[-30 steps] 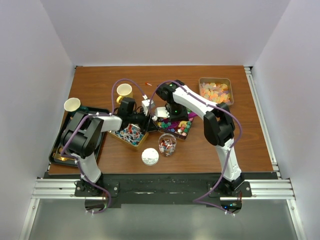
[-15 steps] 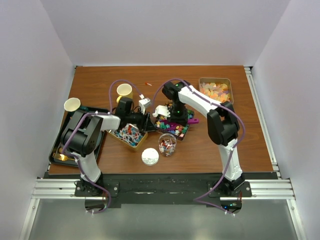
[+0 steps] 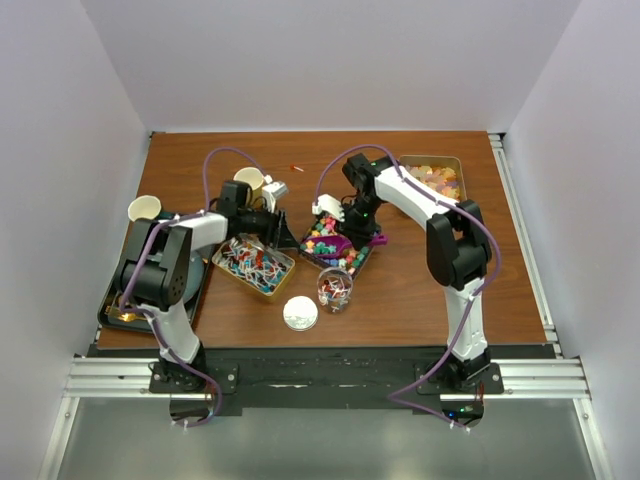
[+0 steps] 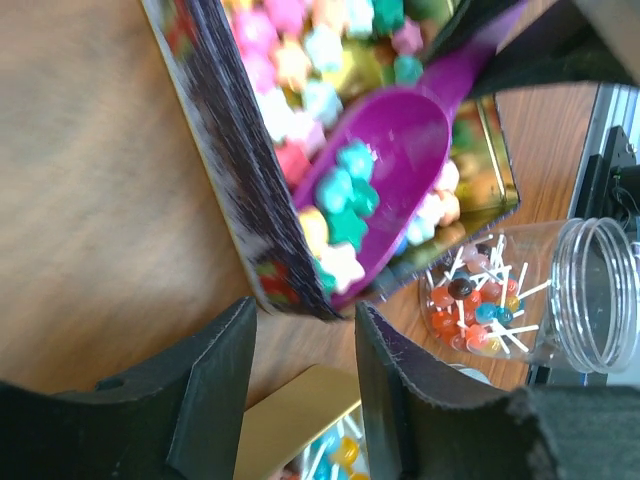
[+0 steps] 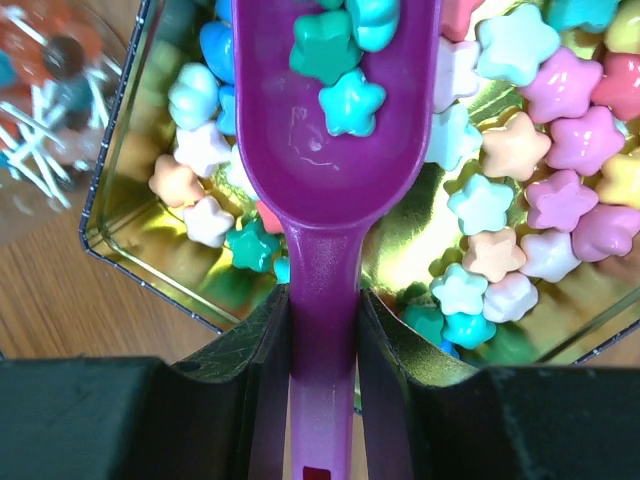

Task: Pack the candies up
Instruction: Scoop the fake candies from the storage box.

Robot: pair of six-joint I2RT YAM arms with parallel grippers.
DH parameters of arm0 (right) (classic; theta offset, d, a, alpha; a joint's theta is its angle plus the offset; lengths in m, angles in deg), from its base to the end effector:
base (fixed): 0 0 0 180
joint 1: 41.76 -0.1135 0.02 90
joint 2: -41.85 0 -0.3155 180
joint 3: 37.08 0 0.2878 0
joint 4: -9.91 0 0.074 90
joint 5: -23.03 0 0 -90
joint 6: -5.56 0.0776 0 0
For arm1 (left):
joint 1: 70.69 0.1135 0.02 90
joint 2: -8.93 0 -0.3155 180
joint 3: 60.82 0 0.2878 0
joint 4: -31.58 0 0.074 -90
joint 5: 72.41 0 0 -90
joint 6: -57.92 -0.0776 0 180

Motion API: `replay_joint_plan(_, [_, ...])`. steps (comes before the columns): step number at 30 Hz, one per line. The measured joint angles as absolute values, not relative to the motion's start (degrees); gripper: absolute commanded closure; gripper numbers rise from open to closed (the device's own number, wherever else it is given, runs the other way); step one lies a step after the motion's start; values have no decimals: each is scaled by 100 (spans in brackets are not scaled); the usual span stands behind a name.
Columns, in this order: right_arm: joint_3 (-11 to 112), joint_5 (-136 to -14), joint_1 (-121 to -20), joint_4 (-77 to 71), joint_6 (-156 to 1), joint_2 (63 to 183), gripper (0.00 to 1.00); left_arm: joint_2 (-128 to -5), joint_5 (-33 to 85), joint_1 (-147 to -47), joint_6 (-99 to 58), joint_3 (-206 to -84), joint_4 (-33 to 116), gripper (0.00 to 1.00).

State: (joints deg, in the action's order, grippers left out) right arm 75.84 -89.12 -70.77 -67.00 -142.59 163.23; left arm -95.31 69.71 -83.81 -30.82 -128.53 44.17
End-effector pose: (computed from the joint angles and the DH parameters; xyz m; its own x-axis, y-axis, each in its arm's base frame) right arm 0.4062 0.2587 0.1951 -0.0558 -0.9306 -0.3618 -0.9915 0.0090 0.1297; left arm 0.3839 -0.1524 0.1560 -0.7503 0.1610 -0.6412 0.6261 0.4844 -0.6110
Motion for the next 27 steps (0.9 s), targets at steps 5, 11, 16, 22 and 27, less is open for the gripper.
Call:
replay_joint_plan(5, [7570,-9406,-7016,-6680,-14364,16352,100,-9400,7087,-8169,-3469,-13321,5119,50])
replay_joint_plan(11, [7588,-9948,-6891,-6735,-14357,16450,100,-9199,7185,-8065,-3700,-13723,5796,50])
replay_joint_plan(16, [7549,-10361,-6712,-6718,-14340,16501,100,-9199,7170,-7933,-3908,-14075,6327,50])
replay_joint_plan(22, [7319,-10812,-6529,-6532,-14318,16474,100,-9276,7091,-7894,-4135,-14768,6900,50])
replay_joint_plan(27, [6915,-11030,-6410,-6182,-14294,16254,100,-9387,6925,-7892,-4391,-15076,7215,50])
